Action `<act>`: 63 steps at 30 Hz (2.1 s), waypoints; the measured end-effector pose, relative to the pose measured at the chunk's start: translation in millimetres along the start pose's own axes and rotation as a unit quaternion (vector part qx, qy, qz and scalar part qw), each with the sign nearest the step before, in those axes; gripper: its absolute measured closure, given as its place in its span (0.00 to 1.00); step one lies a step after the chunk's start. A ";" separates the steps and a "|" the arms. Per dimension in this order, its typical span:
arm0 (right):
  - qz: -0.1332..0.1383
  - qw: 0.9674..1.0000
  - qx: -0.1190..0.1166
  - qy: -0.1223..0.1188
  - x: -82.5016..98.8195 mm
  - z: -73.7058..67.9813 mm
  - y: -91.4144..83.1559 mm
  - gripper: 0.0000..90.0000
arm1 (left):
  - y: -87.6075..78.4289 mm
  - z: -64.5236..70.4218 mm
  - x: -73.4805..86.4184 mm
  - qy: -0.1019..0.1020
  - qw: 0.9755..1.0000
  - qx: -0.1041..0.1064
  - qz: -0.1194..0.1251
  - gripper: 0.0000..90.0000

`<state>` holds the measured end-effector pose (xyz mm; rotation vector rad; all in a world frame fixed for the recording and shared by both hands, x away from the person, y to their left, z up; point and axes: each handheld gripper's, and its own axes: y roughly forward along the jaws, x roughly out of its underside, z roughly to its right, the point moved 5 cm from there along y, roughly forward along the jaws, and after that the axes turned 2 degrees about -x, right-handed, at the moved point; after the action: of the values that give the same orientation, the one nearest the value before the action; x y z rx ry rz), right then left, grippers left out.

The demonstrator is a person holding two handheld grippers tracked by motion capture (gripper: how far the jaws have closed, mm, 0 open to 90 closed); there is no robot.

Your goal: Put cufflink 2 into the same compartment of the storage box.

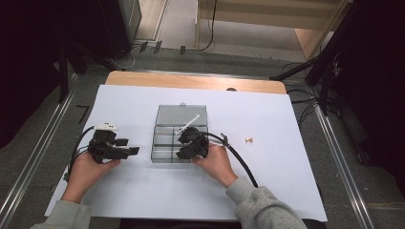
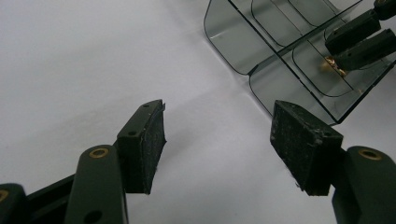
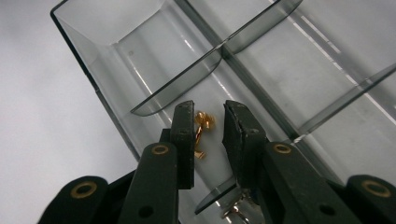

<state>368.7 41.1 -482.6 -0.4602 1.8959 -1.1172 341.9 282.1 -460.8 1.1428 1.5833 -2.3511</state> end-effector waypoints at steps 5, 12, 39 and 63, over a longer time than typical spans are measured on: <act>0.012 1.000 0.001 0.002 -2.1 2.1 -9.0 0.82 | 0.6 -0.2 -0.6 -0.001 1.000 0.000 0.001 0.40; 0.028 1.000 0.009 0.004 -2.6 7.9 -28.6 0.74 | 3.1 -0.2 -3.1 0.000 1.000 0.003 -0.001 0.40; 0.068 0.995 0.046 0.051 21.0 50.3 -88.6 0.69 | 12.6 -0.5 -14.6 0.005 1.000 0.012 -0.003 0.40; 0.062 0.987 0.093 0.115 51.5 99.7 -113.4 0.65 | 11.7 -0.7 -14.3 0.003 1.000 0.012 -0.004 0.40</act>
<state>409.9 -105.5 -435.0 -0.1111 1.9626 -1.2935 357.8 272.8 -461.1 1.1522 1.5675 -2.3801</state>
